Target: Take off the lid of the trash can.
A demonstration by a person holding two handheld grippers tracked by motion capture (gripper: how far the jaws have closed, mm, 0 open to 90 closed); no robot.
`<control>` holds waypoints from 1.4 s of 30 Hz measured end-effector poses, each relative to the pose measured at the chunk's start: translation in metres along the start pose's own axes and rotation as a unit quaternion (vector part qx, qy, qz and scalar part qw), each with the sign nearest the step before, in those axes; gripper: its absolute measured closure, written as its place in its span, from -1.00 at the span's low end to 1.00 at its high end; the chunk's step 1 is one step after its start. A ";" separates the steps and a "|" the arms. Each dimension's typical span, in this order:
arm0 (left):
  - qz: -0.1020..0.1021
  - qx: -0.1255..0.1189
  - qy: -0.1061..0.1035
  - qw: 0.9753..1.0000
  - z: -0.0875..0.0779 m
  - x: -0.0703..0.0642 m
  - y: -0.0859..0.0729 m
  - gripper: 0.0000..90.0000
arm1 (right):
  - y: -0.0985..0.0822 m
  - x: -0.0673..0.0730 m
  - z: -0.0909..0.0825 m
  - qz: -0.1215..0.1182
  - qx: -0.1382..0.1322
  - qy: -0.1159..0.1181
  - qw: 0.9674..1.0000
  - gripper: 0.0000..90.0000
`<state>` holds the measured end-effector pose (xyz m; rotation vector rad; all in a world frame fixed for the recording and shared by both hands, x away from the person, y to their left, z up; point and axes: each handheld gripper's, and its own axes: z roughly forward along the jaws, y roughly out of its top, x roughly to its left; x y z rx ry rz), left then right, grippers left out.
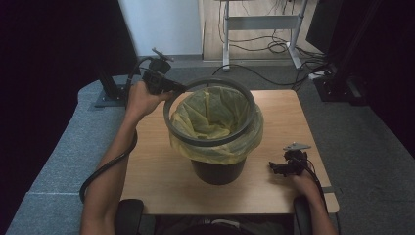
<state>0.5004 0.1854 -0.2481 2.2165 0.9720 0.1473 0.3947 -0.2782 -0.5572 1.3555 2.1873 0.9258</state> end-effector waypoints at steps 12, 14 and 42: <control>-0.020 -0.001 0.015 1.000 -0.014 0.019 -0.014 0.74 | 0.000 0.000 0.000 -0.001 -0.001 0.000 1.000 -1.00; -0.026 -0.004 0.017 0.999 -0.017 0.023 -0.017 0.74 | 0.000 0.000 0.000 -0.001 -0.001 0.000 1.000 -1.00; -0.095 -0.021 0.062 0.993 -0.060 0.075 -0.059 0.74 | 0.000 0.000 0.000 -0.001 -0.001 0.000 1.000 -1.00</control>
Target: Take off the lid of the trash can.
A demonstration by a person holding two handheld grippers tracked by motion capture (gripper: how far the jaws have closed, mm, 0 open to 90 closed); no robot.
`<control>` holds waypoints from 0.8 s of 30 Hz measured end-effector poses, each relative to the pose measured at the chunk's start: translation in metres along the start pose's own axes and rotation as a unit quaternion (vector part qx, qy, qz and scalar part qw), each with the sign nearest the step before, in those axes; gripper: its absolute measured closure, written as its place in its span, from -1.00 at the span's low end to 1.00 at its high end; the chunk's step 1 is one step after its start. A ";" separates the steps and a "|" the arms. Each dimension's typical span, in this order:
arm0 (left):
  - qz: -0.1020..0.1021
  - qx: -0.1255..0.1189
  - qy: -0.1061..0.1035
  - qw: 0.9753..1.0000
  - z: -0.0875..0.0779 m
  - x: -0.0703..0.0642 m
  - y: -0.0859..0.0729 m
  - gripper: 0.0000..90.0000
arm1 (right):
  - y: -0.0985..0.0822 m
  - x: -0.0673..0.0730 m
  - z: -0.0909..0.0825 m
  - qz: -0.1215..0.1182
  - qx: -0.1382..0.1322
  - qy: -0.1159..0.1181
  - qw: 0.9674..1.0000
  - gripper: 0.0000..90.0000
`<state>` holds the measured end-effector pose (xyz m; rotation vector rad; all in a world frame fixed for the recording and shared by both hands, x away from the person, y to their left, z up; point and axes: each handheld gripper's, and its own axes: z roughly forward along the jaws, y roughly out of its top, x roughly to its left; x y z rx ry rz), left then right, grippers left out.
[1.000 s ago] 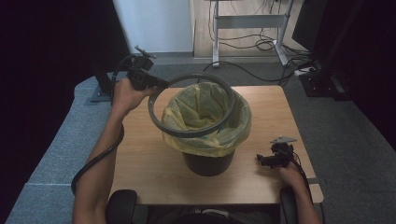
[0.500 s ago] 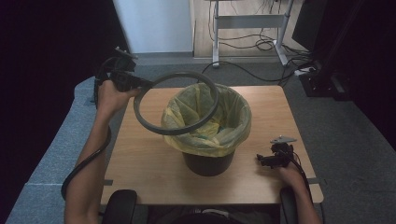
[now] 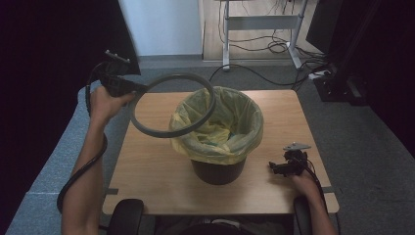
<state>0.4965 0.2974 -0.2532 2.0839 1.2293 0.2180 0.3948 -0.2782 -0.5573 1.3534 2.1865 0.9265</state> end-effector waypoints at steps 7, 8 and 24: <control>-0.016 -0.004 0.010 1.000 -0.008 0.012 -0.006 0.74 | 0.000 0.000 0.000 0.000 0.001 0.000 1.000 -1.00; -0.019 -0.005 0.013 1.000 -0.009 0.014 -0.006 0.74 | 0.000 0.000 0.000 0.000 0.000 0.000 1.000 -1.00; -0.060 -0.019 0.041 0.997 -0.028 0.044 -0.025 0.74 | 0.000 0.000 0.000 0.000 0.000 0.000 1.000 -1.00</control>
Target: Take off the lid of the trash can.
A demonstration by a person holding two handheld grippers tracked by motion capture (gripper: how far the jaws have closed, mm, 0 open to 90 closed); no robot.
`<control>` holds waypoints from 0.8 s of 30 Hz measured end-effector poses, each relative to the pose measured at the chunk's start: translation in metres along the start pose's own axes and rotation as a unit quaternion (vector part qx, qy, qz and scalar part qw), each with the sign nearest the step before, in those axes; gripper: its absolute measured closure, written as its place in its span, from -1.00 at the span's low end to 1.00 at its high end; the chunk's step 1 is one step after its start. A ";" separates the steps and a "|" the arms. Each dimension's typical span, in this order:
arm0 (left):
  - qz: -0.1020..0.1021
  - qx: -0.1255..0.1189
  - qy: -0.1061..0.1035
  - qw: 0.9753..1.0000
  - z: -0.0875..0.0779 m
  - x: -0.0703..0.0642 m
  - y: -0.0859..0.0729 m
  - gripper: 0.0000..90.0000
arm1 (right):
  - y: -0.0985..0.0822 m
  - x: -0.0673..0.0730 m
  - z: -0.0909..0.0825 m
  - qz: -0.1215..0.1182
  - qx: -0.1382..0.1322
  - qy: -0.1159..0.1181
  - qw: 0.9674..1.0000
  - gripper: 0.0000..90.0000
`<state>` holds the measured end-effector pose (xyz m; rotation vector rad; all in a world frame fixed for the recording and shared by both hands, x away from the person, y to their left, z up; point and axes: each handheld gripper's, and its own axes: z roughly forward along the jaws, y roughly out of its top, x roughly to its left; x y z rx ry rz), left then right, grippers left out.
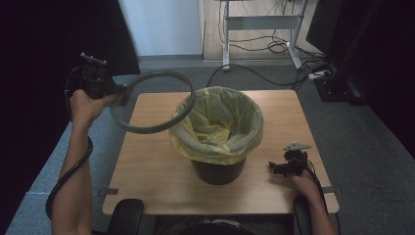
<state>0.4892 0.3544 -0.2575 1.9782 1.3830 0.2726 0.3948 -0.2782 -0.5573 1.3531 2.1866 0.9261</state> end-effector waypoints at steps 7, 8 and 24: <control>-0.018 -0.007 0.012 1.000 -0.006 0.013 -0.008 0.74 | 0.000 0.000 0.000 0.000 0.000 0.000 1.000 -1.00; -0.020 -0.008 0.014 1.000 -0.006 0.015 -0.009 0.74 | 0.000 0.000 0.000 0.000 0.000 0.000 1.000 -1.00; -0.059 -0.017 0.045 0.997 -0.010 0.047 -0.034 0.74 | 0.000 0.000 0.000 0.000 0.000 0.000 1.000 -1.00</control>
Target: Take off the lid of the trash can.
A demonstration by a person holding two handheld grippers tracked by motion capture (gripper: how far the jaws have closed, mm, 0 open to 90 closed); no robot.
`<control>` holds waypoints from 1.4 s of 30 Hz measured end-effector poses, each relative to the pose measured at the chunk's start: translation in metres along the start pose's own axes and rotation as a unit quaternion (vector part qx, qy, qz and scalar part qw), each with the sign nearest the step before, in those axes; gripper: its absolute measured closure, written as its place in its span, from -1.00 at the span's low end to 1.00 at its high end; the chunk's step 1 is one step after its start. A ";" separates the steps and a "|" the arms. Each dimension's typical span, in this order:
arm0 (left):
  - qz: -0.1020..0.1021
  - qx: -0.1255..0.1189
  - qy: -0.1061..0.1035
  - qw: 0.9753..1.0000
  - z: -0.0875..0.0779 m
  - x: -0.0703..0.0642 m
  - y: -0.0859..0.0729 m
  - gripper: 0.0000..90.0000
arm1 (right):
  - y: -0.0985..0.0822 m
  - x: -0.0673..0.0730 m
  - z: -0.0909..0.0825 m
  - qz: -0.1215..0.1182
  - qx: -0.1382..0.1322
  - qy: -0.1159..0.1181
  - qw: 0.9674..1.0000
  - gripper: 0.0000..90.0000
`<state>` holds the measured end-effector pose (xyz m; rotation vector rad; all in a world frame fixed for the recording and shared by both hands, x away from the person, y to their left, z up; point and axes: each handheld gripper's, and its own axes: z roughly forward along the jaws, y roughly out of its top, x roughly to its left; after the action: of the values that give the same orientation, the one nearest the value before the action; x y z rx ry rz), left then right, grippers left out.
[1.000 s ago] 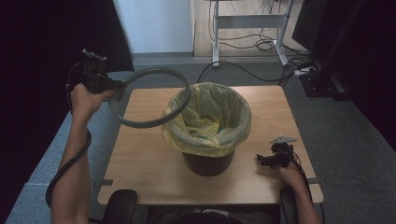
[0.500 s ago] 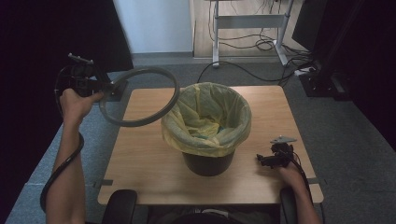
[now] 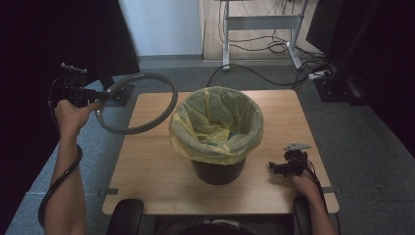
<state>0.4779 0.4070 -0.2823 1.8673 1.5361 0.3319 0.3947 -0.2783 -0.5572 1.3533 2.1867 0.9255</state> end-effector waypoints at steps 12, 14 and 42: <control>-0.011 -0.002 0.017 1.000 0.019 0.015 -0.019 0.74 | 0.000 0.000 0.000 0.000 0.000 0.000 1.000 -1.00; -0.011 -0.003 0.019 1.000 0.023 0.016 -0.023 0.74 | 0.000 0.000 0.000 0.000 0.000 0.000 1.000 -1.00; -0.025 -0.009 0.021 0.999 0.088 0.023 -0.067 0.74 | 0.000 0.000 0.000 0.000 0.000 0.000 1.000 -1.00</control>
<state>0.4849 0.4026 -0.3952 1.8155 1.6001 0.3642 0.3948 -0.2783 -0.5573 1.3527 2.1861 0.9252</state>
